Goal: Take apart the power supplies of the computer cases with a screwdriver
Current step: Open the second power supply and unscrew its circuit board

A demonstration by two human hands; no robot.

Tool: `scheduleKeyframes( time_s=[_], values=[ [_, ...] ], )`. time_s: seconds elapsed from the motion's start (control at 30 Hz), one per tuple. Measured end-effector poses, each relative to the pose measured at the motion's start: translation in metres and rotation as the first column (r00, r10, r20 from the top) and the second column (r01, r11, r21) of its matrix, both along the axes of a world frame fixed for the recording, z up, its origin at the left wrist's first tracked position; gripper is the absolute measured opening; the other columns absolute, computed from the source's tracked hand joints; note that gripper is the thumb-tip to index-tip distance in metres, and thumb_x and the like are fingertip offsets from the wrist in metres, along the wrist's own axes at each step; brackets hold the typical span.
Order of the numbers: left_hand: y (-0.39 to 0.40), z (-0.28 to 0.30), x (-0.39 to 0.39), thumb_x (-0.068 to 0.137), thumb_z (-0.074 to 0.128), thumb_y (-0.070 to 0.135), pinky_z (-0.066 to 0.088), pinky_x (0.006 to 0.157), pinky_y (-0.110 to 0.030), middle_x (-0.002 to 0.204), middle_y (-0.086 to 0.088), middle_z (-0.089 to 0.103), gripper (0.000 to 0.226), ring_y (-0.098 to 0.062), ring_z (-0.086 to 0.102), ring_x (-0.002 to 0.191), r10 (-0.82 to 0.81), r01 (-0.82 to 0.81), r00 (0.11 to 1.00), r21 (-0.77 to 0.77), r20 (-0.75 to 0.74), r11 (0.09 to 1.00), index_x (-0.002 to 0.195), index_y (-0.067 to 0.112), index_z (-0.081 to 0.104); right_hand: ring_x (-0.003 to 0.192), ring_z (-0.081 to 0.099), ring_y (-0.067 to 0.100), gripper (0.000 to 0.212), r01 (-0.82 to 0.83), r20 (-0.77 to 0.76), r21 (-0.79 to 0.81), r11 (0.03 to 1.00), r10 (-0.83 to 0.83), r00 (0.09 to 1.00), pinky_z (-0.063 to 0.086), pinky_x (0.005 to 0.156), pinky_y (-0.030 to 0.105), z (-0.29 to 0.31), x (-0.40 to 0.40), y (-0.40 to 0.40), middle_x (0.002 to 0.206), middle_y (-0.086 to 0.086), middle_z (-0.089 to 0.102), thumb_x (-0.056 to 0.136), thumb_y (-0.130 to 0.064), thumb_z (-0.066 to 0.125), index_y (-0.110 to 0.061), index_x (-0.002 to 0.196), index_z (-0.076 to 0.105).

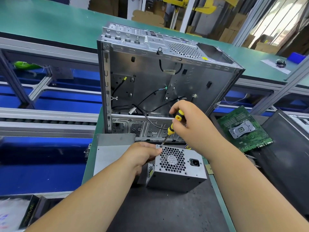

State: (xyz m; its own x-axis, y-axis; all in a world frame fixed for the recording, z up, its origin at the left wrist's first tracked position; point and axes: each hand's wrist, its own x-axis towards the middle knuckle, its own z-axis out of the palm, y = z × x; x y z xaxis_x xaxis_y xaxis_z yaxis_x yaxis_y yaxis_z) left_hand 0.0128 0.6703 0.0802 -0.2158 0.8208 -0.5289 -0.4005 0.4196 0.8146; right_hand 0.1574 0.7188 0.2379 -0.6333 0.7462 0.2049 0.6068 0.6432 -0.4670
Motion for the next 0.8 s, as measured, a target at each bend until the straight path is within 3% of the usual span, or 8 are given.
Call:
scheduleKeyframes(
  time_s=[0.07, 0.13, 0.23, 0.37, 0.53, 0.63, 0.73, 0.8],
  values=[
    [0.000, 0.000, 0.000, 0.070, 0.087, 0.008, 0.040, 0.112, -0.048, 0.092, -0.013, 0.073, 0.027, -0.033, 0.065, 0.110, -0.001, 0.001, 1.000, 0.001, -0.002, 1.000, 0.090, 0.007, 0.068, 0.075, 0.048, 0.005, 0.014, -0.041, 0.055, 0.043, 0.998, 0.039, 0.998, 0.038, 0.061, 0.027, 0.004, -0.001, -0.002, 0.092, -0.013, 0.052, 0.093, -0.020, 0.054, -0.031, 0.102, 0.051],
    [0.000, 0.000, -0.001, 0.070, 0.087, 0.009, 0.041, 0.111, -0.048, 0.092, -0.012, 0.073, 0.028, -0.032, 0.066, 0.108, 0.000, 0.000, 1.000, -0.002, -0.007, 1.000, 0.090, 0.007, 0.068, 0.071, 0.048, 0.006, 0.006, -0.042, 0.152, 0.178, 0.983, 0.015, 0.988, 0.035, 0.058, 0.030, 0.009, -0.003, -0.001, 0.081, -0.011, 0.055, 0.093, -0.036, 0.053, -0.030, 0.093, 0.052],
    [0.000, 0.000, -0.001, 0.069, 0.088, 0.009, 0.044, 0.108, -0.046, 0.089, -0.011, 0.074, 0.028, -0.032, 0.067, 0.105, -0.001, 0.001, 1.000, -0.008, -0.013, 1.000, 0.090, 0.008, 0.069, 0.061, 0.051, 0.006, 0.035, 0.037, 0.183, 0.206, 0.978, -0.076, 0.980, 0.031, 0.052, 0.028, 0.014, -0.006, 0.002, 0.065, -0.007, 0.059, 0.090, -0.061, 0.047, -0.029, 0.082, 0.054],
    [0.000, 0.000, -0.001, 0.068, 0.089, 0.011, 0.044, 0.109, -0.047, 0.094, -0.014, 0.074, 0.029, -0.032, 0.067, 0.106, -0.015, 0.015, 1.000, -0.013, -0.018, 1.000, 0.090, 0.008, 0.070, 0.059, 0.051, 0.008, 0.009, 0.050, 0.119, 0.055, 0.997, -0.056, 0.991, 0.035, 0.054, 0.028, 0.012, -0.005, 0.005, 0.068, -0.007, 0.058, 0.097, -0.035, 0.058, -0.029, 0.094, 0.052],
    [0.001, 0.002, -0.001, 0.068, 0.089, 0.012, 0.045, 0.108, -0.047, 0.094, -0.013, 0.075, 0.032, -0.030, 0.068, 0.103, -0.017, 0.016, 0.999, -0.012, -0.028, 1.000, 0.093, 0.008, 0.070, 0.062, 0.053, -0.002, 0.013, -0.004, 0.104, -0.035, 0.999, 0.008, 0.995, 0.036, 0.051, 0.015, 0.016, -0.002, 0.003, 0.077, -0.009, 0.060, 0.096, -0.019, 0.054, -0.031, 0.094, 0.049],
    [0.001, 0.001, -0.002, 0.068, 0.089, 0.010, 0.043, 0.109, -0.047, 0.095, -0.014, 0.074, 0.031, -0.031, 0.067, 0.104, -0.009, 0.009, 1.000, -0.016, -0.026, 1.000, 0.093, 0.007, 0.070, 0.065, 0.052, 0.008, 0.009, 0.022, 0.177, 0.058, 0.998, -0.032, 0.984, 0.034, 0.054, 0.028, 0.016, -0.002, 0.003, 0.074, -0.007, 0.057, 0.095, -0.026, 0.052, -0.029, 0.088, 0.049],
    [0.000, 0.000, 0.000, 0.068, 0.089, 0.009, 0.041, 0.111, -0.049, 0.095, -0.014, 0.073, 0.030, -0.033, 0.065, 0.109, 0.002, -0.003, 1.000, -0.014, -0.027, 1.000, 0.091, 0.007, 0.069, 0.064, 0.052, 0.011, 0.030, 0.065, 0.240, 0.210, 0.976, -0.115, 0.964, 0.035, 0.053, 0.030, 0.017, -0.003, 0.004, 0.065, -0.006, 0.058, 0.095, -0.054, 0.050, -0.027, 0.082, 0.053],
    [0.001, 0.001, 0.000, 0.068, 0.089, 0.009, 0.041, 0.111, -0.049, 0.093, -0.014, 0.073, 0.029, -0.033, 0.065, 0.109, 0.004, -0.005, 1.000, -0.016, -0.030, 1.000, 0.089, 0.008, 0.069, 0.059, 0.049, 0.010, 0.029, 0.079, 0.182, 0.157, 0.984, -0.108, 0.977, 0.033, 0.052, 0.030, 0.018, -0.004, 0.005, 0.061, -0.006, 0.055, 0.096, -0.051, 0.053, -0.026, 0.083, 0.055]
  ],
)
